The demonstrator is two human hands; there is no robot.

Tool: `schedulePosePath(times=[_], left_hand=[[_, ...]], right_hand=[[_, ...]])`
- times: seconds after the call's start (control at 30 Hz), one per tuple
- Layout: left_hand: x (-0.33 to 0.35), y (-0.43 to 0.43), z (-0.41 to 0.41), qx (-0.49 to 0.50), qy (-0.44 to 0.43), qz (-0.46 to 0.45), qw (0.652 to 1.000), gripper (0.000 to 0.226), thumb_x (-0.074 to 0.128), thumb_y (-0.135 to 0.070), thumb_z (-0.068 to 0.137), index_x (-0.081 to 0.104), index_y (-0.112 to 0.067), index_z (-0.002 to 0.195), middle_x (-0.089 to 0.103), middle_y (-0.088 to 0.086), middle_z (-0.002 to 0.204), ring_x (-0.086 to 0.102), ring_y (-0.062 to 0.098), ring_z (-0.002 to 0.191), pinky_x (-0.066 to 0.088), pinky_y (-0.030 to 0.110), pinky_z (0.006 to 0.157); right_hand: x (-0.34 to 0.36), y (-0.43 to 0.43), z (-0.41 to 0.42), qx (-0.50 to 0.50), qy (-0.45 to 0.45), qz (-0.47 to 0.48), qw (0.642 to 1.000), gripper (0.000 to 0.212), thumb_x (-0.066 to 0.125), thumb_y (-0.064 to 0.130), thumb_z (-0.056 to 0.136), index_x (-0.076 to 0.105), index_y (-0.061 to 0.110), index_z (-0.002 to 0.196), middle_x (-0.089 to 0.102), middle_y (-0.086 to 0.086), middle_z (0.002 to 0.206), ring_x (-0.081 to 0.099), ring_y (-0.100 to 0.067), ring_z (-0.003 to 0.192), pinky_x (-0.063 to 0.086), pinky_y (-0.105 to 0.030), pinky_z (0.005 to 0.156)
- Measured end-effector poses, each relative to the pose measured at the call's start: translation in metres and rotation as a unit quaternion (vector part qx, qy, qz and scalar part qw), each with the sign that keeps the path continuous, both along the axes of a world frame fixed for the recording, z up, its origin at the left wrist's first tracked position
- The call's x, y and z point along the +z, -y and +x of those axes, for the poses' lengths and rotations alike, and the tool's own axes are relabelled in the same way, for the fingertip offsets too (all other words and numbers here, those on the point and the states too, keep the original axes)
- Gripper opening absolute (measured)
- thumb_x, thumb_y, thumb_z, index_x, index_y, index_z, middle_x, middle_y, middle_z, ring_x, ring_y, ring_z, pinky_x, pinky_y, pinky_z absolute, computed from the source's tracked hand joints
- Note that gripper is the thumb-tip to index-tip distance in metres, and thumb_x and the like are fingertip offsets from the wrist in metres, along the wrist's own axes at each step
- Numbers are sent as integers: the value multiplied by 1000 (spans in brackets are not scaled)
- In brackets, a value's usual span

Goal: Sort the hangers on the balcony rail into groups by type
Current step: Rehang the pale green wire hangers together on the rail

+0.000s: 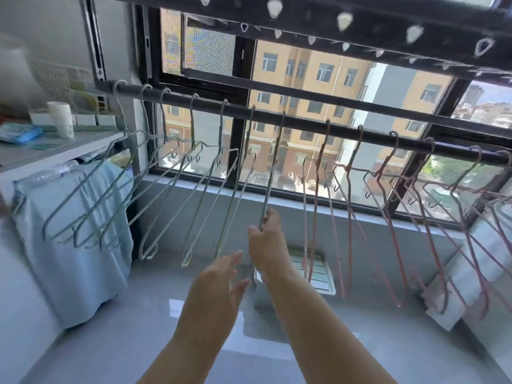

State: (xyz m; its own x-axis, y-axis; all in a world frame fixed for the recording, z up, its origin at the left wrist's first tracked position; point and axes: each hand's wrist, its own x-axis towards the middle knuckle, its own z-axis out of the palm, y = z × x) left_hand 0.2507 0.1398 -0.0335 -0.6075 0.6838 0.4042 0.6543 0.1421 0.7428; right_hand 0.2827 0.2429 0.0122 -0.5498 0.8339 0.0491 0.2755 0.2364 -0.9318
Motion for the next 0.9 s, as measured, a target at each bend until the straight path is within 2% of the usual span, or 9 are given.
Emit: schedulePosePath(times=[0.07,0.1,0.27,0.43,0.6,0.7,0.77,0.83,0.9], left_hand=[[-11,0,1,-18,0,-4,1000,38,62,-18,83,56,-24,120,65,-7,112,59,-1,88,48,11,82],[-15,-1,2,-25,-6,3,1000,35,62,-15,83,59,-24,116,67,-7,109,60,-2,85,48,8,80],[-18,-4,-3,-38,-40,26,998,20,61,-13,83,68,-23,98,71,-9,91,59,-3,69,46,2,68],[-17,-8,-8,-52,-57,48,996,16,61,-13,83,69,-23,93,71,-10,86,60,-2,67,54,14,65],[-17,-9,-7,-70,-54,57,994,17,62,-13,83,69,-22,94,70,-11,86,59,-3,64,46,2,64],[-16,-10,-8,-81,-53,55,994,17,63,-13,82,70,-22,95,71,-9,85,60,-1,64,52,10,64],[-14,-9,-9,-84,-55,55,993,19,63,-13,82,69,-23,96,71,-8,86,61,0,67,55,16,65],[-8,-3,-16,-53,-75,85,992,23,65,-15,80,66,-21,103,69,-8,94,59,-2,78,50,11,73],[3,5,-27,-10,-85,145,986,30,63,-19,81,60,-17,111,62,-9,102,54,-1,91,43,13,82]], right_hand=[[-2,6,-6,-13,-42,-61,997,35,35,2,93,34,5,127,47,-2,97,48,-12,82,40,-16,70],[-3,7,-8,-29,-62,-65,996,33,34,-1,91,37,6,124,47,-2,92,48,-13,77,41,-17,66],[-5,8,-11,-74,-112,-56,989,30,31,-6,90,44,11,110,39,1,77,40,-11,62,37,-20,58],[-3,10,-6,-81,-140,-64,985,22,31,-5,91,47,10,95,38,2,70,39,-9,60,38,-18,58],[-1,9,-1,-98,-137,-42,985,28,31,-4,91,40,15,73,39,1,66,39,-10,59,39,-17,61],[-1,8,-1,-98,-146,-59,983,24,32,-4,92,44,15,81,39,2,68,41,-9,60,41,-20,66],[1,11,-1,-96,-154,-78,980,24,35,-2,93,43,21,99,44,2,77,47,-8,68,45,-21,72],[1,16,-2,-99,-130,-65,984,33,39,6,94,35,25,121,51,-2,102,54,-14,94,46,-26,87],[2,25,-1,-134,-60,35,989,50,44,13,94,24,15,139,38,-8,136,36,-21,129,30,-33,110]])
